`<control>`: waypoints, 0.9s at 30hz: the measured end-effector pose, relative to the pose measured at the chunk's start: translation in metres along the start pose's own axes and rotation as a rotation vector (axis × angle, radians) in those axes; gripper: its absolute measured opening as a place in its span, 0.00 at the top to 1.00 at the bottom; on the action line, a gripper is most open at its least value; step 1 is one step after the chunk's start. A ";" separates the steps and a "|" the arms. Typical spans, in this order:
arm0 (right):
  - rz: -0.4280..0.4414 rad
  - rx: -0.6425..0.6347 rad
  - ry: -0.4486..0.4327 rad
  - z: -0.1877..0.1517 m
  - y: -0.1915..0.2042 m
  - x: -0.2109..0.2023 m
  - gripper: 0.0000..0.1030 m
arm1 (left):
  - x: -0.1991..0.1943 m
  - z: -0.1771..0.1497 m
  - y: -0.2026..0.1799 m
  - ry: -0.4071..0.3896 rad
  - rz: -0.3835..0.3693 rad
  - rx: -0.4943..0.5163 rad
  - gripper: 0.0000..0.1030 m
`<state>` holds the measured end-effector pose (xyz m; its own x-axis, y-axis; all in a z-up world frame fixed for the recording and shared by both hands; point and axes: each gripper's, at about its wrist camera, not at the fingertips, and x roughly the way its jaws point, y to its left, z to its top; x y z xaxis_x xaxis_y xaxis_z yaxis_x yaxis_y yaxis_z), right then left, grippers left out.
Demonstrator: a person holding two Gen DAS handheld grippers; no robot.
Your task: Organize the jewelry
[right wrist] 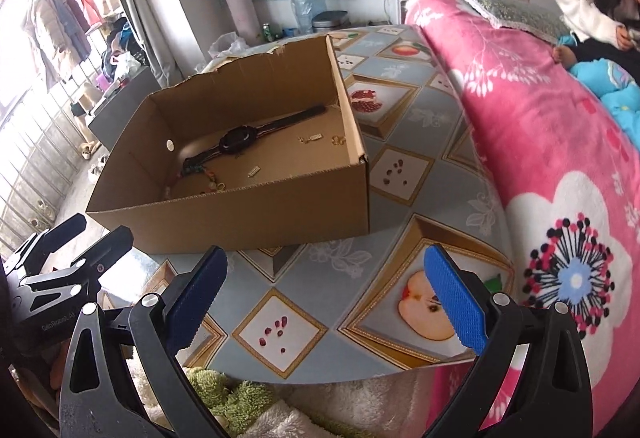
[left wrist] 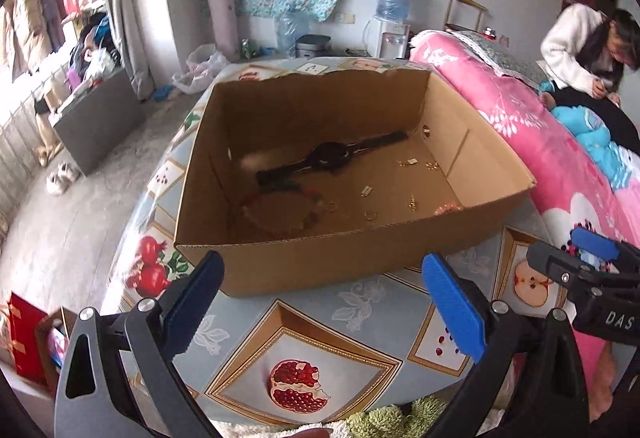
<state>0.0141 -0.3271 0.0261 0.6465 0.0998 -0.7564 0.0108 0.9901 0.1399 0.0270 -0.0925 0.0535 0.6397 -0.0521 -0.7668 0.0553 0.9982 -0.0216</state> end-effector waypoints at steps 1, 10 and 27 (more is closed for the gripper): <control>0.002 -0.004 -0.002 0.001 0.002 -0.001 0.08 | 0.001 0.001 0.003 0.007 0.002 -0.022 0.05; -0.004 -0.061 0.001 0.008 0.023 0.005 0.08 | 0.010 0.001 0.024 0.057 0.017 -0.144 0.05; -0.014 -0.090 0.016 0.007 0.034 0.012 0.08 | 0.018 -0.001 0.026 0.085 0.014 -0.155 0.05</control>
<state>0.0279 -0.2934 0.0264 0.6345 0.0868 -0.7680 -0.0495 0.9962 0.0718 0.0391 -0.0673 0.0381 0.5718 -0.0423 -0.8193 -0.0761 0.9916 -0.1043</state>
